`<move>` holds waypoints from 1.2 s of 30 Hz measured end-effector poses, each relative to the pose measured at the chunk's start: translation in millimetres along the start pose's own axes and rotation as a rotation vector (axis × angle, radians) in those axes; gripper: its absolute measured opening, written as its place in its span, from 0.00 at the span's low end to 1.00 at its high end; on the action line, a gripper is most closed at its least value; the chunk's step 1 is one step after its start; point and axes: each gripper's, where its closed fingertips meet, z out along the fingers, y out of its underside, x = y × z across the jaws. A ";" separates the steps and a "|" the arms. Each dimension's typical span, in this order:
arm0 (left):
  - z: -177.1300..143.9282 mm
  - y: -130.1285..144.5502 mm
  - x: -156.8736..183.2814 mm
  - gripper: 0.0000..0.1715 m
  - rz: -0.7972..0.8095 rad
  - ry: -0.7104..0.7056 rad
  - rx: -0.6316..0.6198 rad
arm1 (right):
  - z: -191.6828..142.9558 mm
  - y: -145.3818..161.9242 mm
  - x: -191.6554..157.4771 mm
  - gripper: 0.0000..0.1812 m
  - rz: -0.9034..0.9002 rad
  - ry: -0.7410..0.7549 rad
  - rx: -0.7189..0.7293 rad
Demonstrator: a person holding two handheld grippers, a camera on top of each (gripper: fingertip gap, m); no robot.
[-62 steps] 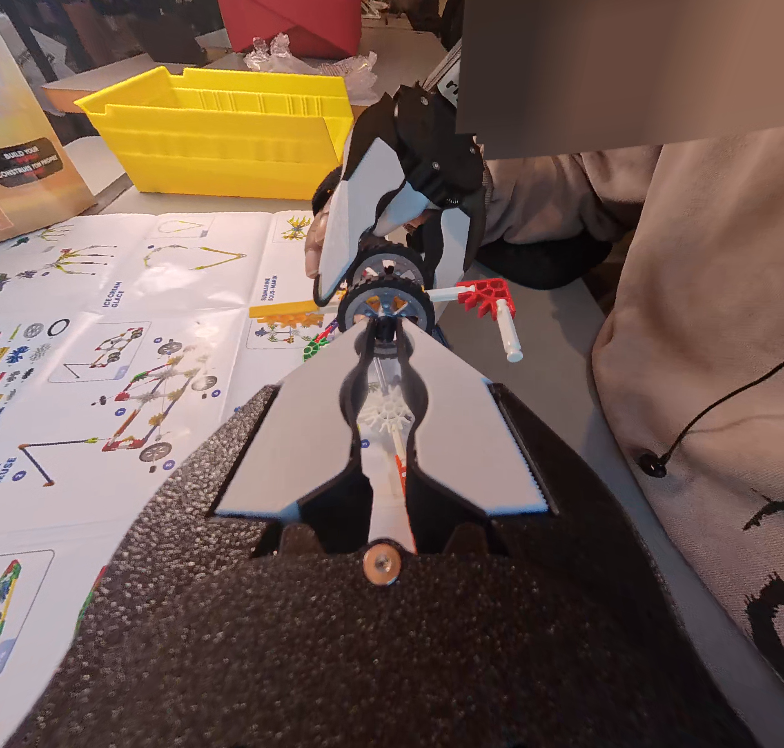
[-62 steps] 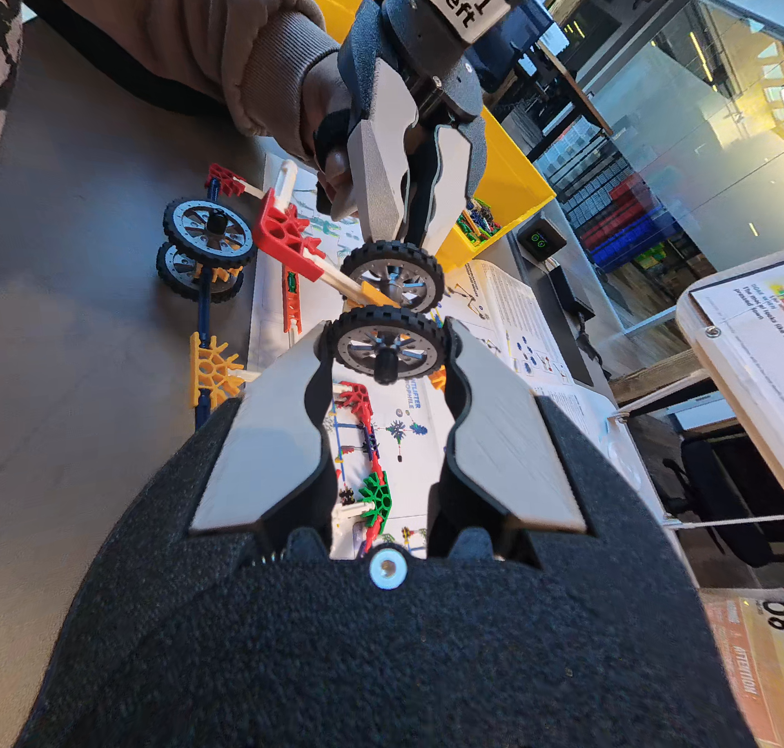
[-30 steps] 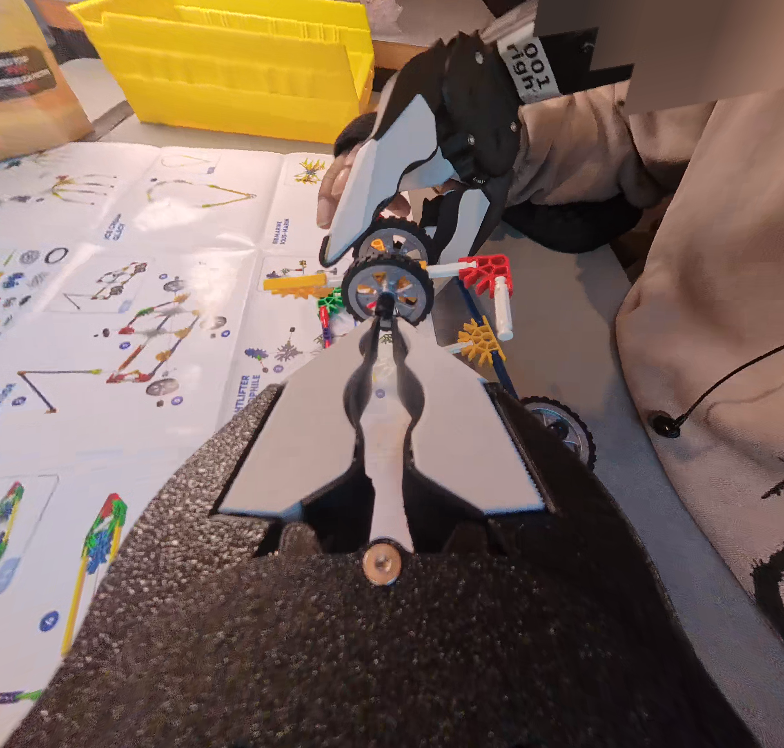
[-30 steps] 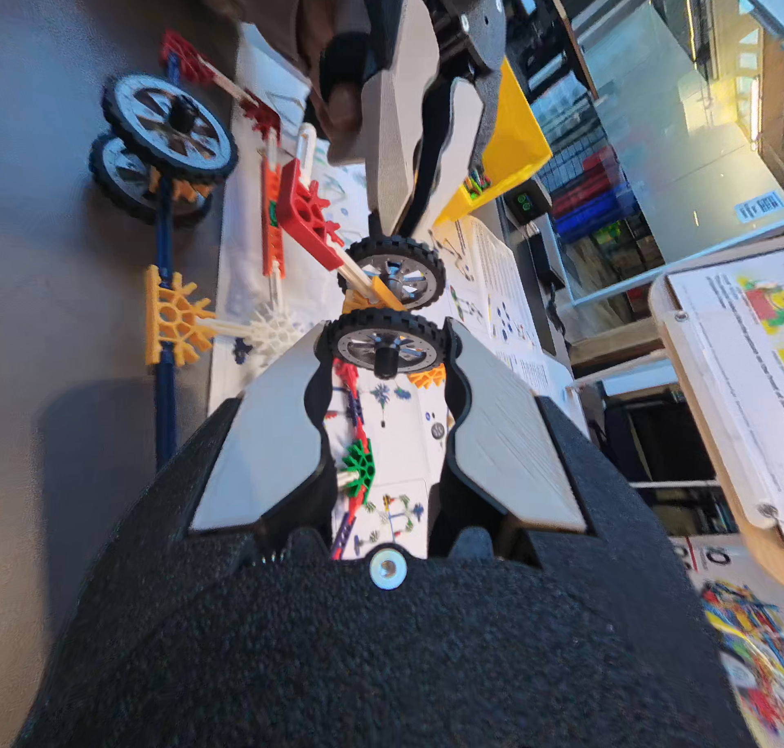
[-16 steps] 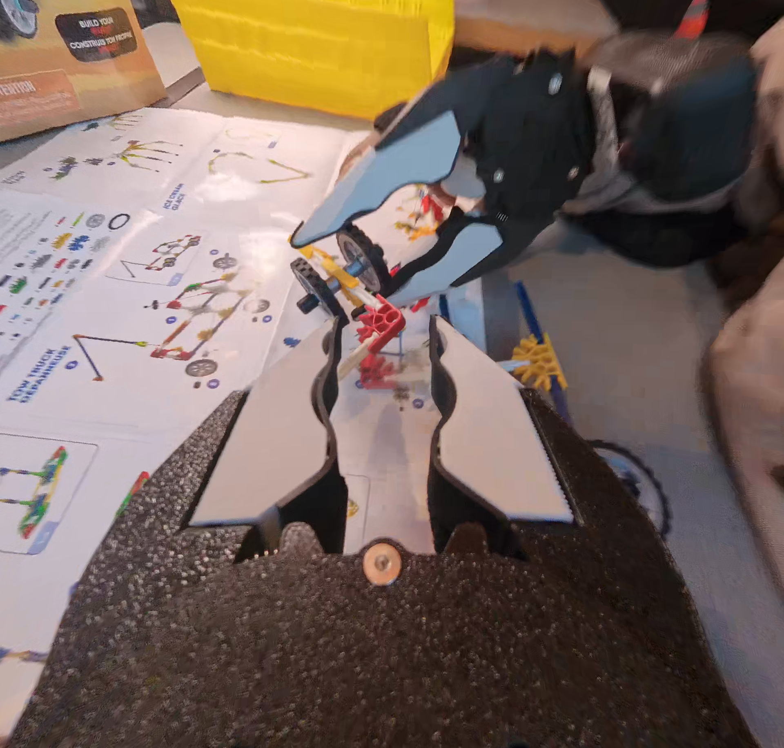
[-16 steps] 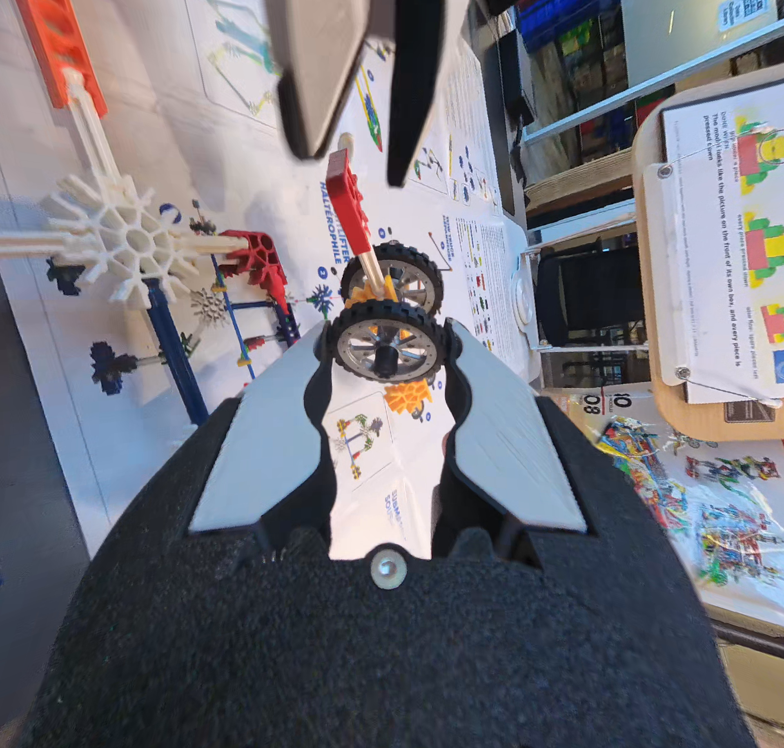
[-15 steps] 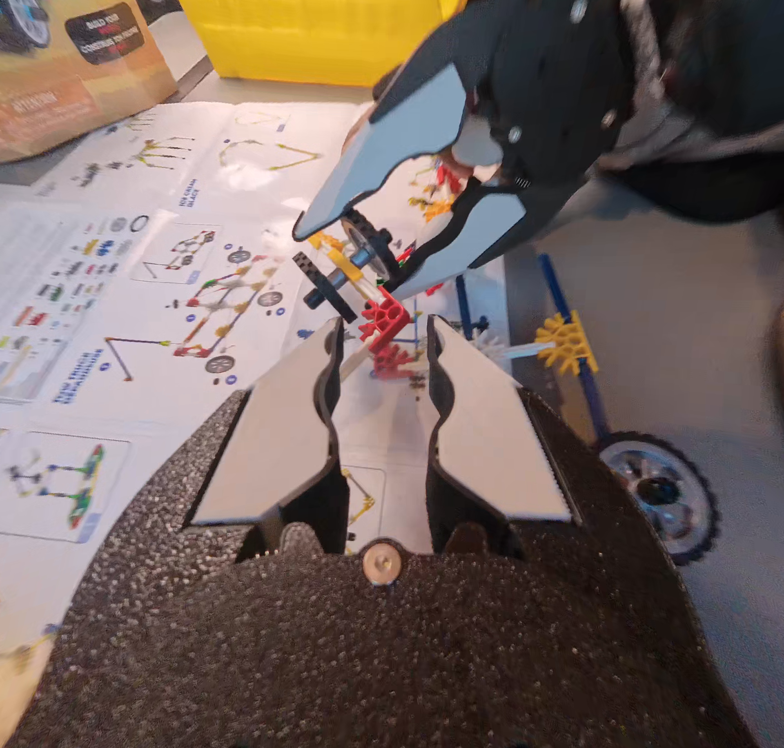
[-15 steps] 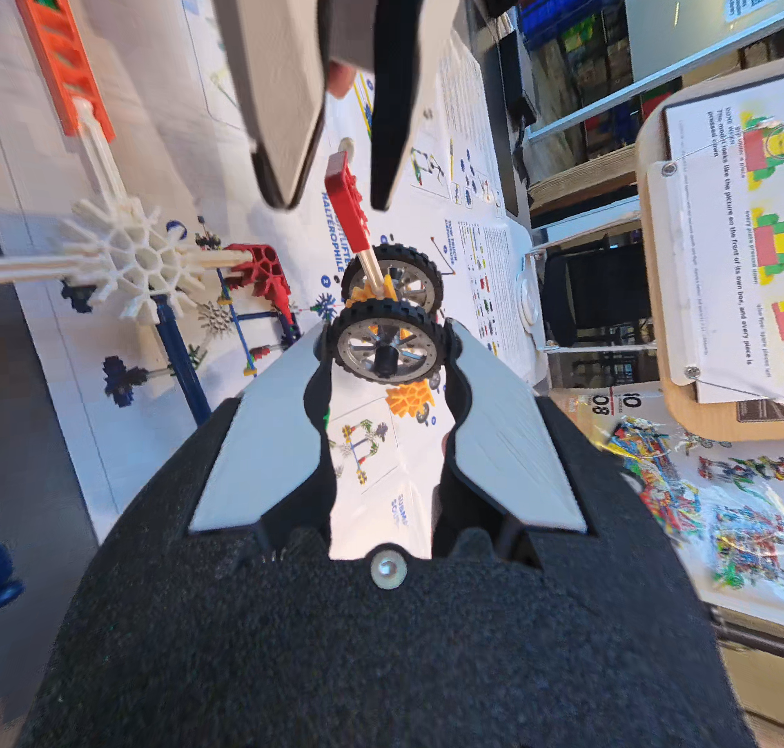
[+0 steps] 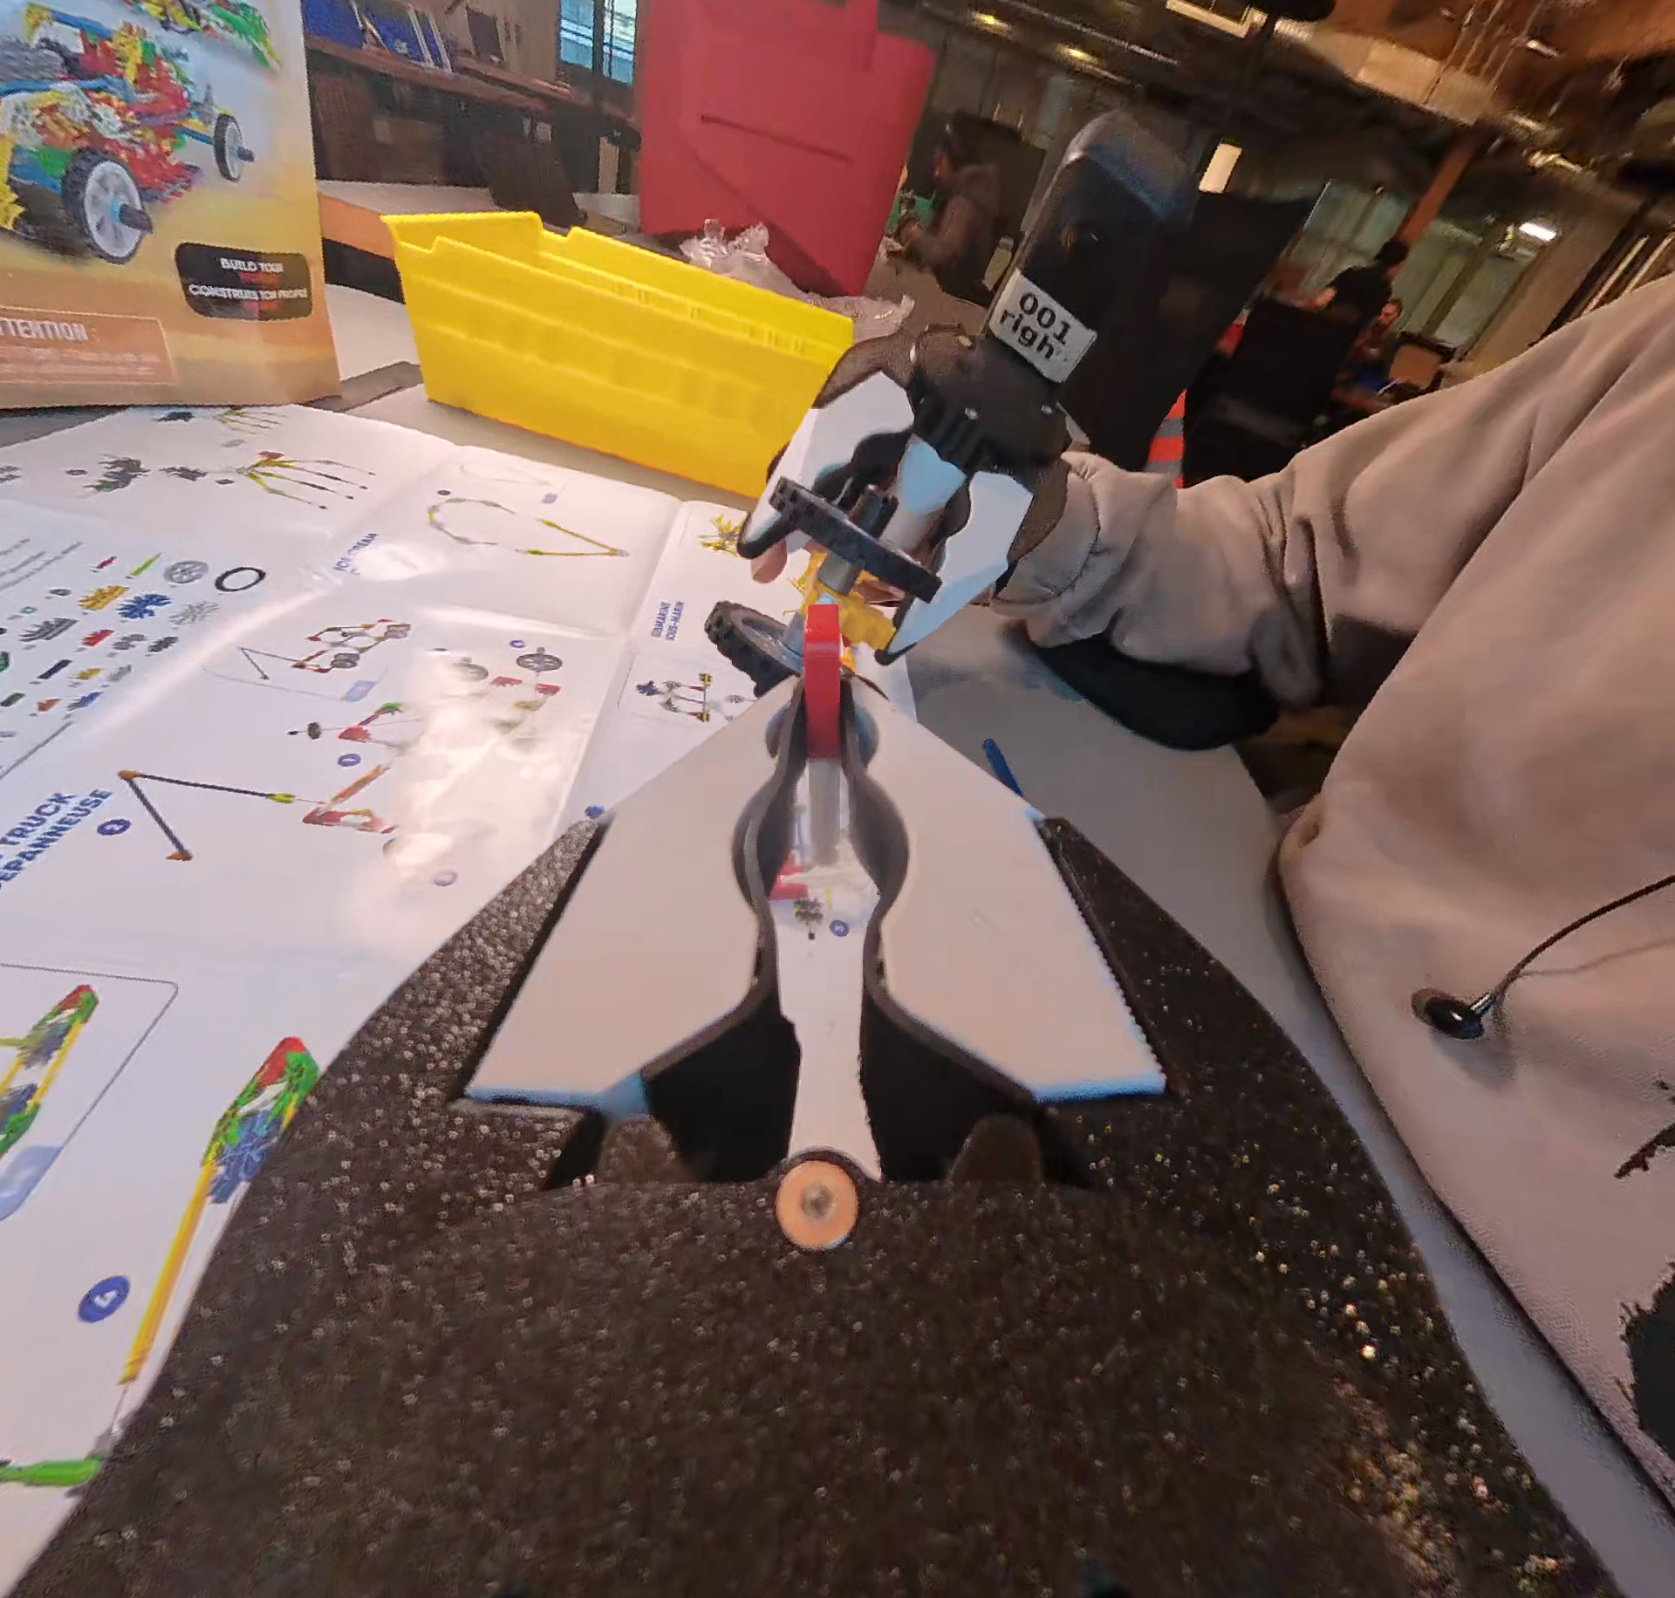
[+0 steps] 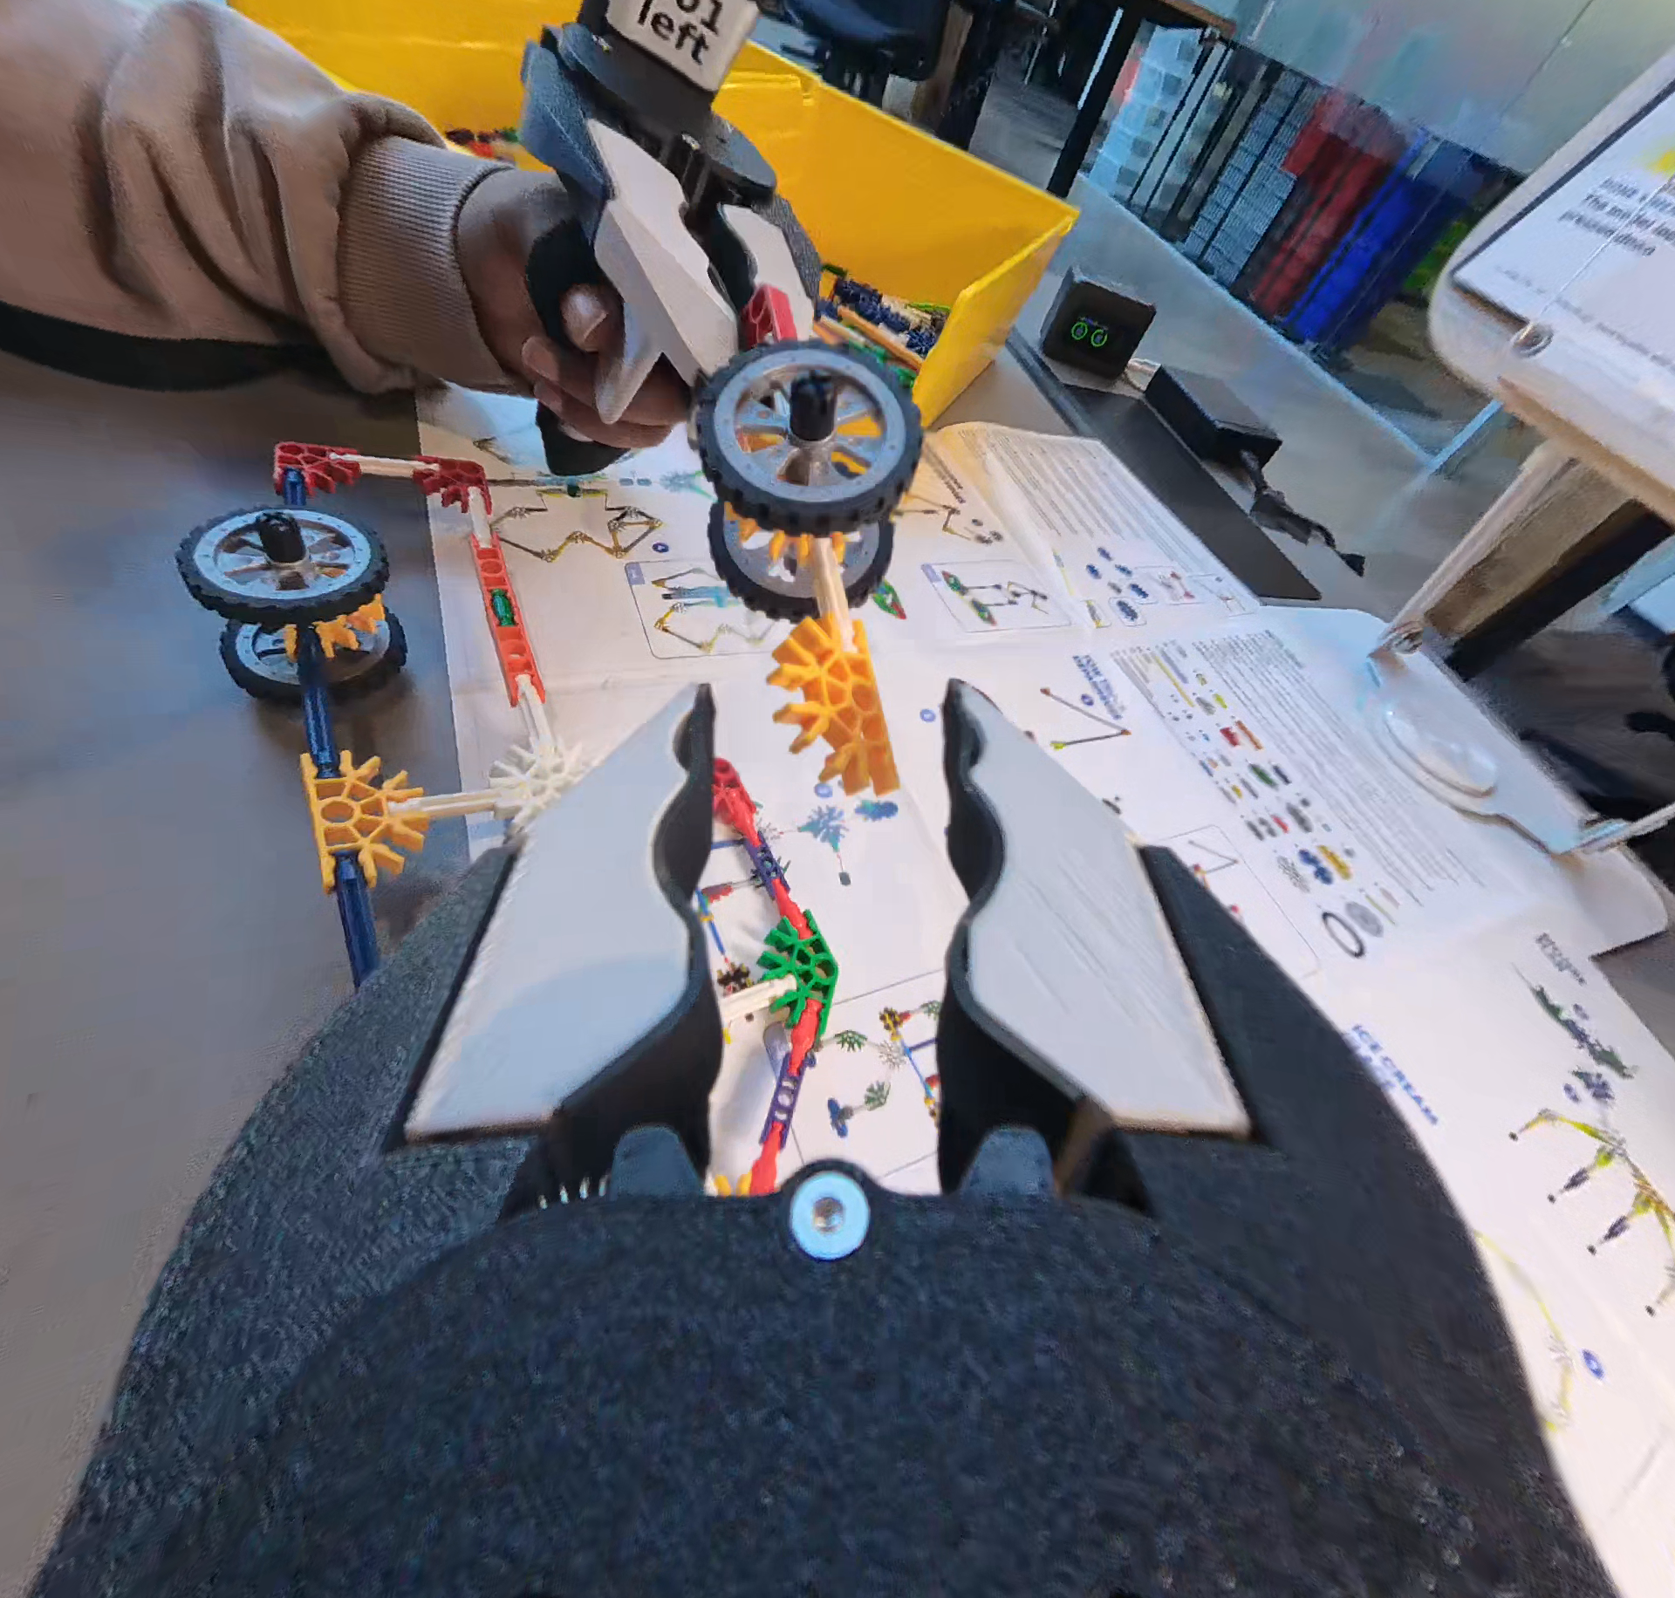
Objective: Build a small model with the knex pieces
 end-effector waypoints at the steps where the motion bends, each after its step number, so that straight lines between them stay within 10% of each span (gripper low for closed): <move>1: 0.4 -0.7 1.1 0.02 -0.012 0.010 0.005 | 0.0 -4.6 -1.1 0.21 -0.038 0.016 0.027; 7: -0.9 -5.2 -0.4 0.02 -0.129 0.049 0.056 | -3.8 -24.7 -2.0 0.05 -0.325 0.157 0.041; 26: -8.3 -11.5 -21.7 0.05 -0.364 0.046 0.143 | 2.9 -10.8 -7.7 0.04 -0.363 0.130 -0.031; 31: -7.9 9.7 -50.5 0.18 -0.320 -0.179 0.023 | 9.1 -2.1 -5.9 0.03 -0.037 0.039 -0.064; 36: -23.9 1.0 -66.3 0.26 0.104 -0.478 -0.115 | 12.0 19.4 14.9 0.01 0.419 0.025 -0.075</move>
